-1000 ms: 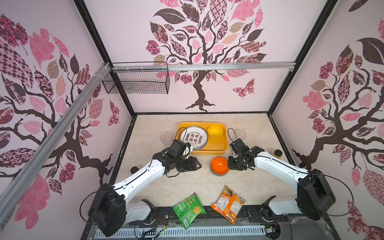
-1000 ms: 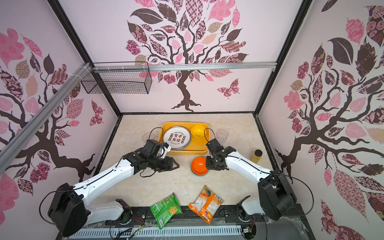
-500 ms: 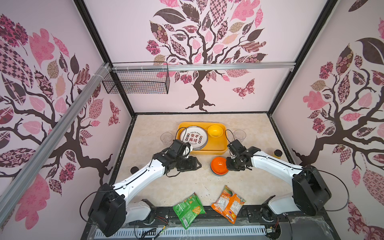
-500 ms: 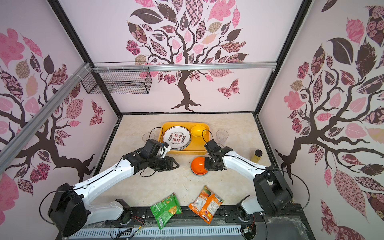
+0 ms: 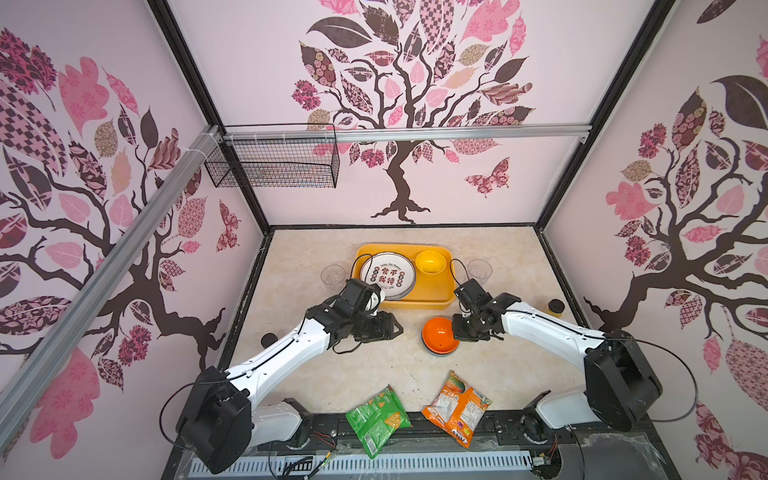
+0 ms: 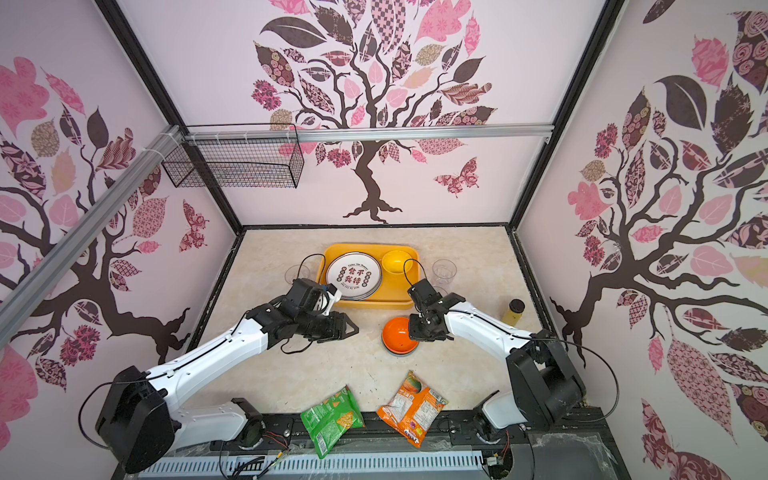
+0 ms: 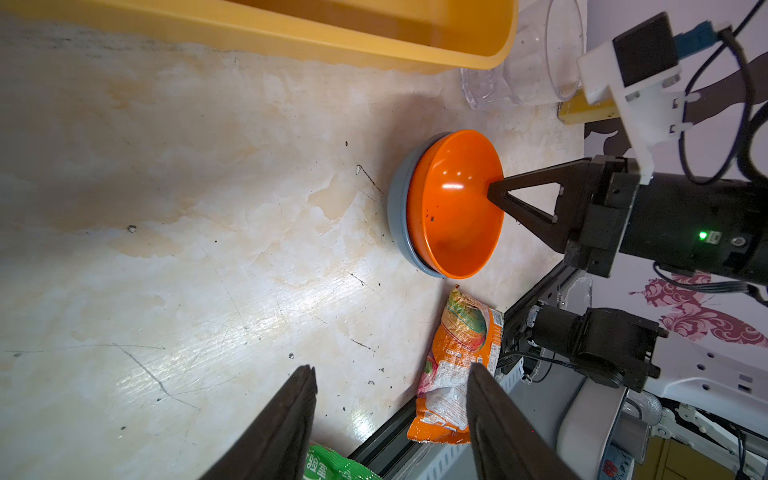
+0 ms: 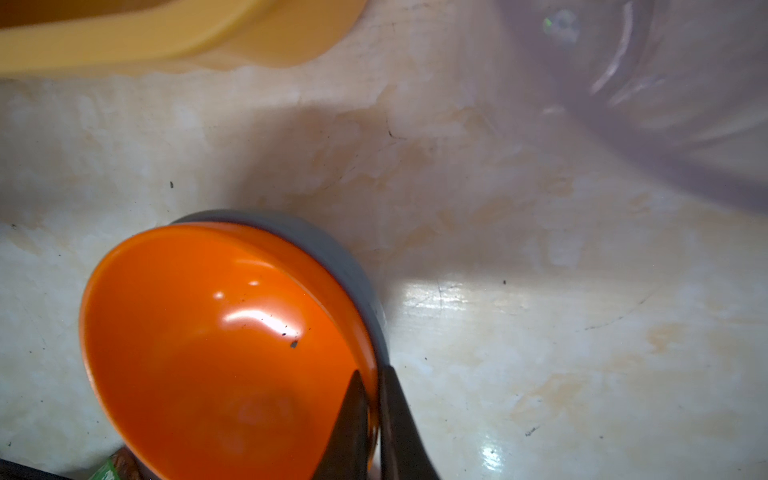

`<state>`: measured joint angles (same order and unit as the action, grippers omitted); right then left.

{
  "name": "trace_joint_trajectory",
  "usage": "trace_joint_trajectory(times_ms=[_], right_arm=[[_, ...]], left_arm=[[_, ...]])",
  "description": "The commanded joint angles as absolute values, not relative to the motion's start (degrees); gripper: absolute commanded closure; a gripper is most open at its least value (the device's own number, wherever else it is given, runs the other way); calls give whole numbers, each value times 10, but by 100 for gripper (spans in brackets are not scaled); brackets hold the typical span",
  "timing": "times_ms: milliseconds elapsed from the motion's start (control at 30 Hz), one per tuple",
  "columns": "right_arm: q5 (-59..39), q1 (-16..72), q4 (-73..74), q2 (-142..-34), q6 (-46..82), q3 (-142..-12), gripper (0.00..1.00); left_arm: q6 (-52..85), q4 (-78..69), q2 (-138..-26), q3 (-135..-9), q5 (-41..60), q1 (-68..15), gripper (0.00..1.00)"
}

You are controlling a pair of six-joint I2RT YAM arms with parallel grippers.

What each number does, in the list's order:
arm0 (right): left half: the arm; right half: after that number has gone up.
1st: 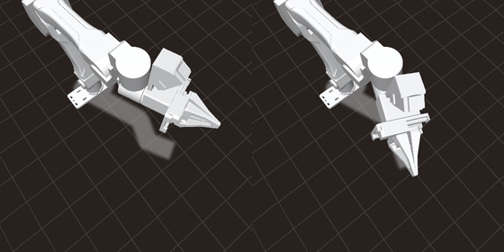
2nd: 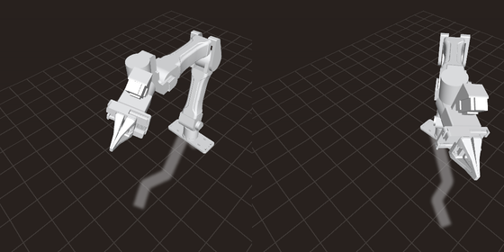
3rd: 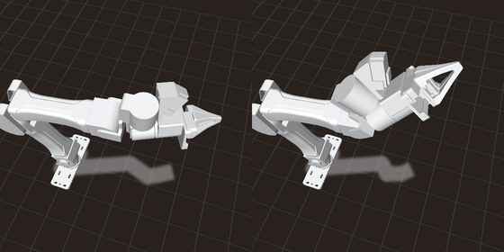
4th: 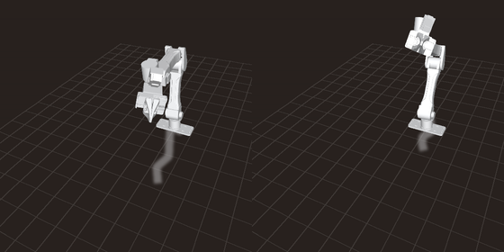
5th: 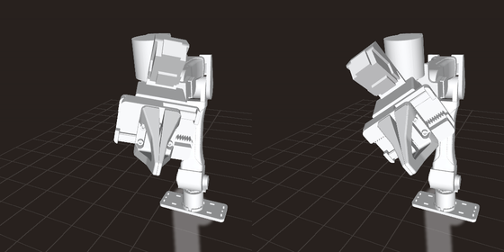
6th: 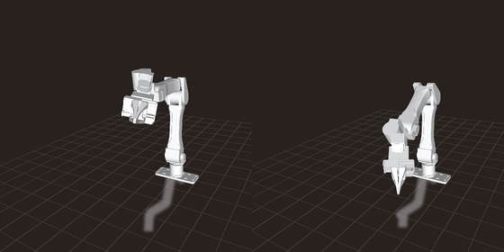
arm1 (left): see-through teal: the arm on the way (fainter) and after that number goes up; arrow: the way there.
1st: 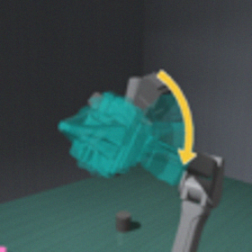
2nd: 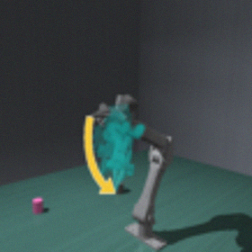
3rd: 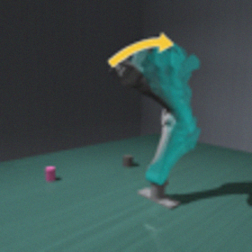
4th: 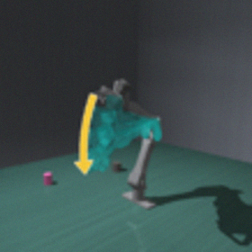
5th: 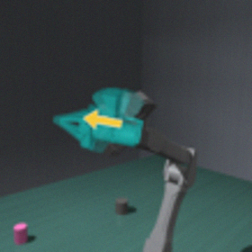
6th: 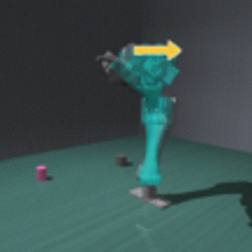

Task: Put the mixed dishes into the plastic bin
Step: 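Pinch the orange bowl rim with the right gripper and lift, then carry the orange bowl over the bin with the right gripper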

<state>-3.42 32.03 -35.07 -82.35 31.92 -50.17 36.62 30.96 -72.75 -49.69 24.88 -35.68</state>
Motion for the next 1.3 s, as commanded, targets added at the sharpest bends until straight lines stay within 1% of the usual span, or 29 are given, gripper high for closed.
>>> trace_joint_trajectory(times_ms=[0, 133, 500, 900, 1267], right_arm=[[-24, 325, -368, -832, 316, -519, 92], [-20, 325, -371, -827, 315, -523, 94], [-10, 325, -388, -806, 313, -546, 98], [-10, 326, -414, -791, 303, -582, 98], [-12, 325, -433, -808, 283, -647, 99]], left_arm=[[367, 299, -726, -482, 245, -359, 39], [368, 298, -725, -481, 245, -359, 39], [369, 295, -713, -479, 243, -359, 39], [373, 298, -705, -484, 233, -359, 39], [389, 309, -683, -494, 193, -347, 39]])
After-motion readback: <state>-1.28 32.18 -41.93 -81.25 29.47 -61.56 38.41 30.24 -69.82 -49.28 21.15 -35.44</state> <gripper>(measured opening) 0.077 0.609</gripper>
